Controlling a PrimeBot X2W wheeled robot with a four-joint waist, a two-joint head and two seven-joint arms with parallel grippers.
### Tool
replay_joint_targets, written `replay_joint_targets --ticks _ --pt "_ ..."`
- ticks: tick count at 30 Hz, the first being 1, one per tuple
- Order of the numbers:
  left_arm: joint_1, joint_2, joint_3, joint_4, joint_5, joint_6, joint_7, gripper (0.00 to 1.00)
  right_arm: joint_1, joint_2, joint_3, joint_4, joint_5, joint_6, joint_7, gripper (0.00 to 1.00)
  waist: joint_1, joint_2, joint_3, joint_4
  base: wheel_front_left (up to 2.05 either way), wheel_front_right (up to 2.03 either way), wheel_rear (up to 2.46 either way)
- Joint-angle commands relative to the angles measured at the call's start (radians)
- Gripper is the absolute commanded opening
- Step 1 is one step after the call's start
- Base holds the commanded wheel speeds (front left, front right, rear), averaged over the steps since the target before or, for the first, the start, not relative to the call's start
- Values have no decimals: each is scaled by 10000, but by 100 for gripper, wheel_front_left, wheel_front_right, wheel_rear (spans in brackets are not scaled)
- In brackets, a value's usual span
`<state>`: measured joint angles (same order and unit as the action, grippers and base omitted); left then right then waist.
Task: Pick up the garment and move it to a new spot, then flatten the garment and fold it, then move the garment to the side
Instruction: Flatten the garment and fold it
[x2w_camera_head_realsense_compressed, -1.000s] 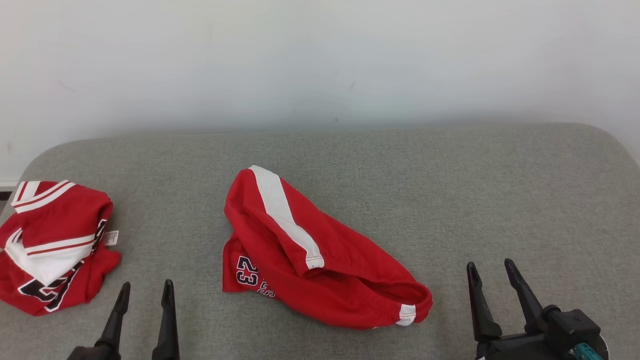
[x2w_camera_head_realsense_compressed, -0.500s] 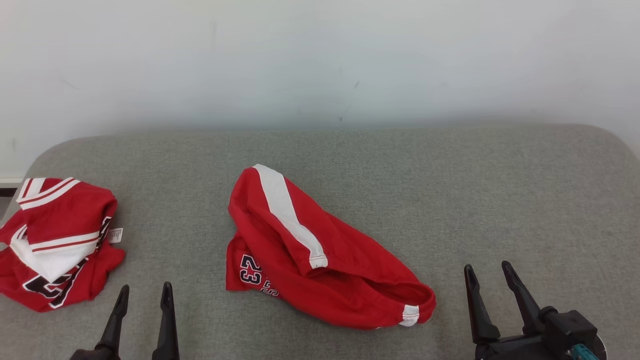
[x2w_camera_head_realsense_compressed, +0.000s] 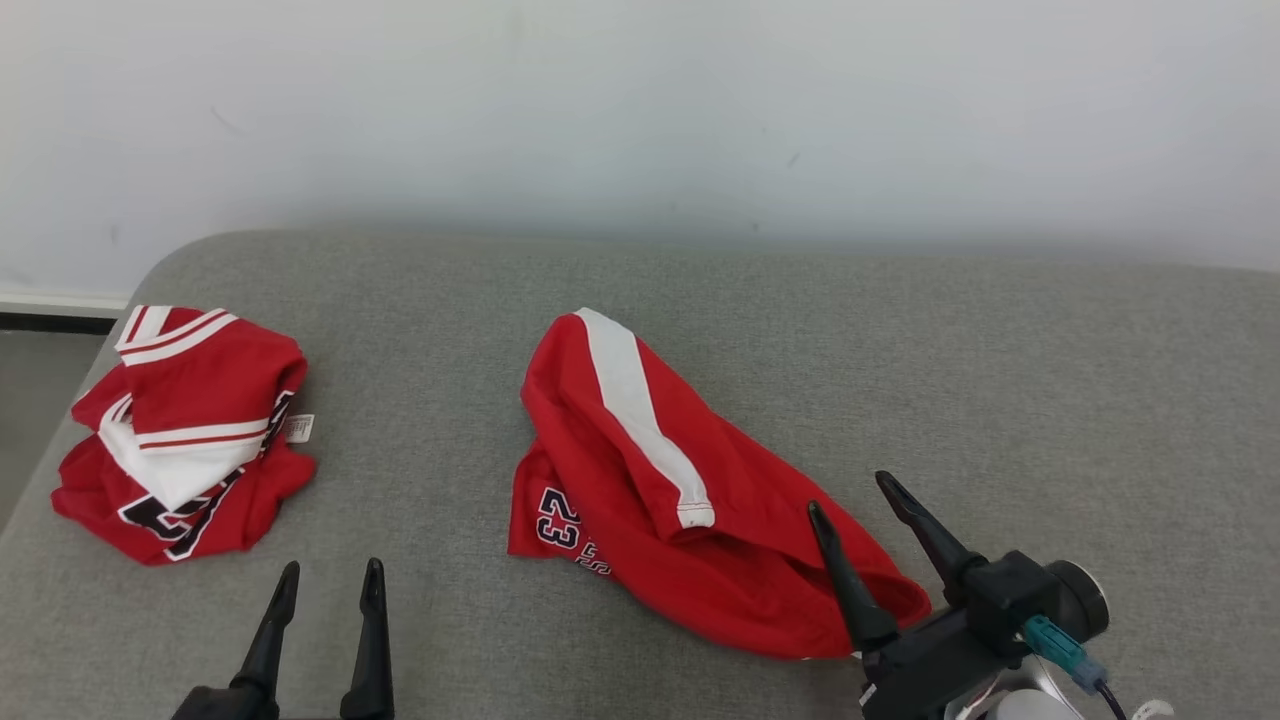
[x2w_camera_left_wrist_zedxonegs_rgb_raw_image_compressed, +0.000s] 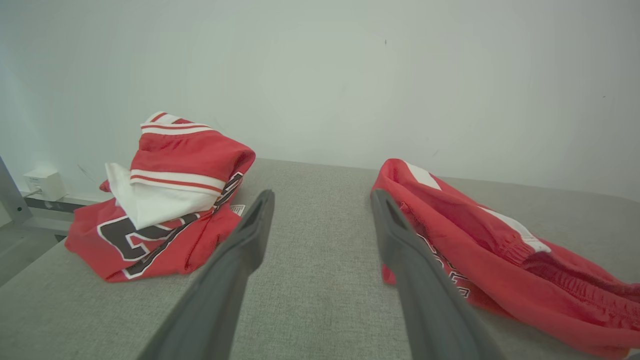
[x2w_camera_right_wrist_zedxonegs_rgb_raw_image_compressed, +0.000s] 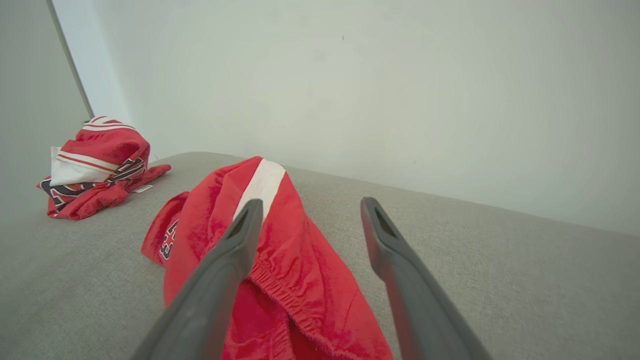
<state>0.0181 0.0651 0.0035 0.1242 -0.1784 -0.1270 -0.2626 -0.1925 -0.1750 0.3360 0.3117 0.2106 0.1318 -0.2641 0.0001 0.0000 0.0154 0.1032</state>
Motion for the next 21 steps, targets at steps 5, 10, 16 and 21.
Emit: replay_joint_targets --ticks 5,10,16,21 --pt "-352 -104 -88 163 -120 -31 -33 100 -1144 -202 1107 1035 183 -23 2 100 -1 0 487 703 0 0 0" --pt "-524 -128 -180 241 -209 -36 -35 100 -2118 -139 1904 2255 483 -23 41 100 -1 0 702 1005 0 0 0" --pt "-722 -142 -330 314 -306 -37 -33 100 -2967 -4 2531 3536 810 -23 279 100 -1 0 906 1281 0 0 0" --pt "-869 -147 -465 451 -342 -27 -33 100 -3544 198 3044 4774 1175 -23 876 100 -1 0 992 1451 0 0 0"
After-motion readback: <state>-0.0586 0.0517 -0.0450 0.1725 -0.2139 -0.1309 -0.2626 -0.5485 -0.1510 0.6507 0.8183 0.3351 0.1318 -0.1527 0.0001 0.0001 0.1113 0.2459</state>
